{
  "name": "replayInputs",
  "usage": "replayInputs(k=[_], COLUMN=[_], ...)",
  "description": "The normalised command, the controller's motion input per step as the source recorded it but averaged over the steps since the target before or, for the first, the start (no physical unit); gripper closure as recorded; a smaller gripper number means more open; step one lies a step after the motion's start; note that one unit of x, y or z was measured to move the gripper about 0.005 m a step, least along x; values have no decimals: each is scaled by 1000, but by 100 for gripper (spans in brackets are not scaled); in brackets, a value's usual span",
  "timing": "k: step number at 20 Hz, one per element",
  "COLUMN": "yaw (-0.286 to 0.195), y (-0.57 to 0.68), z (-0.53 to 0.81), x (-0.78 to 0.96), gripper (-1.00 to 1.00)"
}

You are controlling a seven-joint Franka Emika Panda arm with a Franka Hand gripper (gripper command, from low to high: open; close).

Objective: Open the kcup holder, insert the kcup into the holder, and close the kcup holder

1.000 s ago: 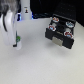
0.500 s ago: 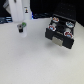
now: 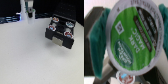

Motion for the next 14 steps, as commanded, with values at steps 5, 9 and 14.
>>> replayInputs(k=[5,9,14], yaw=[12,16,15], y=[644,636,640], z=[237,265,261], x=[65,36,74], gripper=[100,100,100])
